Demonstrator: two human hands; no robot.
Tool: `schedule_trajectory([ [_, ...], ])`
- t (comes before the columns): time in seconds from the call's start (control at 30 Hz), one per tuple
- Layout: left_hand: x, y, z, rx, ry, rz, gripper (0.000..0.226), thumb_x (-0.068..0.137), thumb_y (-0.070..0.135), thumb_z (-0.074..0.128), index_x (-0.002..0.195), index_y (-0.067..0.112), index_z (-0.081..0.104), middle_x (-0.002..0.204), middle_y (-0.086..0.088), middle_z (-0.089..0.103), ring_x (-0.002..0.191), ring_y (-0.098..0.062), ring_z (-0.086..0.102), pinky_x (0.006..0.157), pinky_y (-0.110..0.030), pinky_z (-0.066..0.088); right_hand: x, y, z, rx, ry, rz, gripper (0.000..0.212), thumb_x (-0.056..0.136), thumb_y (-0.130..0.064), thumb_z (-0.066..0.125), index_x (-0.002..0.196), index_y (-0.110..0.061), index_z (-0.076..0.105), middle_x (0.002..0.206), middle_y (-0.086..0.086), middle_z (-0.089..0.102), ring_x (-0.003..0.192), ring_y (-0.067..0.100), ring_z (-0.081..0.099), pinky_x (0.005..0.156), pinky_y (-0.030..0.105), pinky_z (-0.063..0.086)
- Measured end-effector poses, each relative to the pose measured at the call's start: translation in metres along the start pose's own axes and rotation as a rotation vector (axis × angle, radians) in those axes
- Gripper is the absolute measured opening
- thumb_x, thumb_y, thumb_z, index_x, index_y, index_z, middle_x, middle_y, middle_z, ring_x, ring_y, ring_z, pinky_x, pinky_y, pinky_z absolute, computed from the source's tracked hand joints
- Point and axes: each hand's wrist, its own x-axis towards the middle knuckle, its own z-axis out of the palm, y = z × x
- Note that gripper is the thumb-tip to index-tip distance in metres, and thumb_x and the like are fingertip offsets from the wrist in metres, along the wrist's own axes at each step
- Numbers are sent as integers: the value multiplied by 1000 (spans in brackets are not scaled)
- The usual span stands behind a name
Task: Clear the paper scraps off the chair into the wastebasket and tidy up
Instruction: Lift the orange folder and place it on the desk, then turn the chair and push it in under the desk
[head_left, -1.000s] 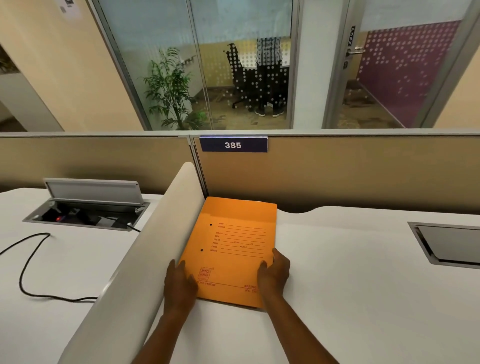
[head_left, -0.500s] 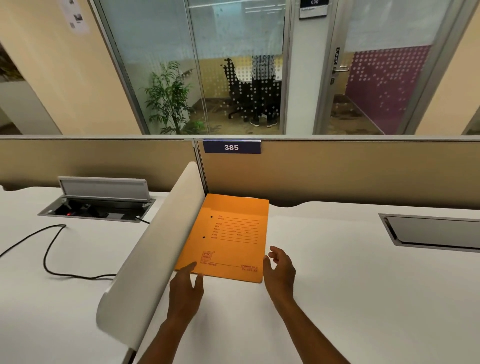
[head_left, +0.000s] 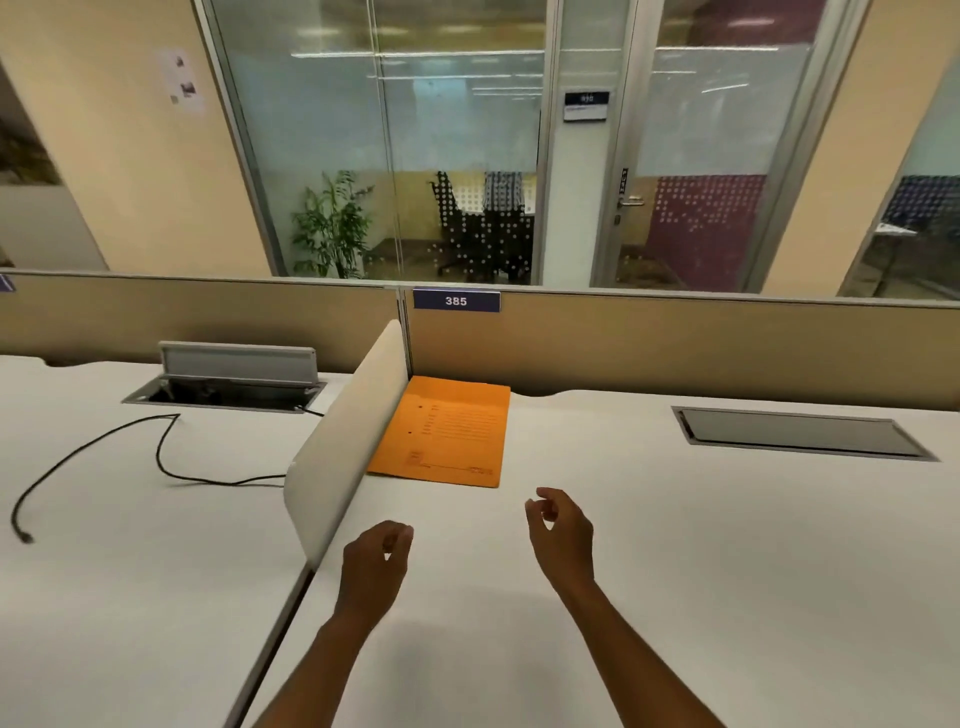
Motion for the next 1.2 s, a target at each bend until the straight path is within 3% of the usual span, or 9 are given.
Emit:
schedule_trajectory([
  [0.33, -118, 43, -40, -123, -74, -31, 22, 94, 18, 58, 76, 20, 70, 73, 7, 73, 75, -4, 68, 70, -24, 50, -138, -18, -78, 9, 73, -17, 20, 92, -21, 60, 109, -11, 67, 96, 0, 69, 85, 10, 61, 77, 17, 42],
  [0.5, -168, 54, -42, -131, -131, -20, 23, 96, 20, 54, 82, 17, 71, 80, 6, 73, 79, -8, 68, 72, -21, 49, -191, -10, -111, -21, 69, -1, 21, 95, -23, 58, 111, -12, 65, 96, -8, 62, 87, 7, 59, 79, 17, 44],
  [0.63, -199, 62, -41, -125, -162, -39, 23, 97, 22, 52, 86, 16, 72, 82, 4, 73, 82, -10, 68, 76, -25, 50, -223, -1, -137, -32, 79, 36, 23, 95, -26, 57, 113, -14, 64, 97, -9, 61, 87, 5, 57, 73, 8, 40],
  [0.77, -227, 73, -36, -103, -180, -44, 23, 97, 24, 51, 86, 19, 71, 81, 8, 72, 81, -7, 67, 72, -19, 45, -253, 12, -168, -24, 86, 83, 24, 95, -28, 56, 115, -16, 63, 98, -10, 60, 88, 3, 57, 74, 7, 39],
  [0.9, -262, 94, -28, -117, -206, -61, 21, 97, 27, 50, 86, 24, 67, 81, 12, 70, 83, -3, 65, 78, -23, 47, -284, 25, -205, -8, 90, 109, 22, 95, -31, 56, 114, -21, 61, 99, -13, 60, 86, -4, 56, 70, 2, 37],
  [1.2, -387, 159, -6, -159, -257, -87, 24, 97, 30, 50, 87, 19, 69, 84, 4, 72, 83, -9, 65, 73, -23, 48, -369, 52, -311, 24, 104, 109, 21, 94, -34, 56, 112, -25, 62, 97, -17, 58, 88, -8, 54, 69, 6, 39],
])
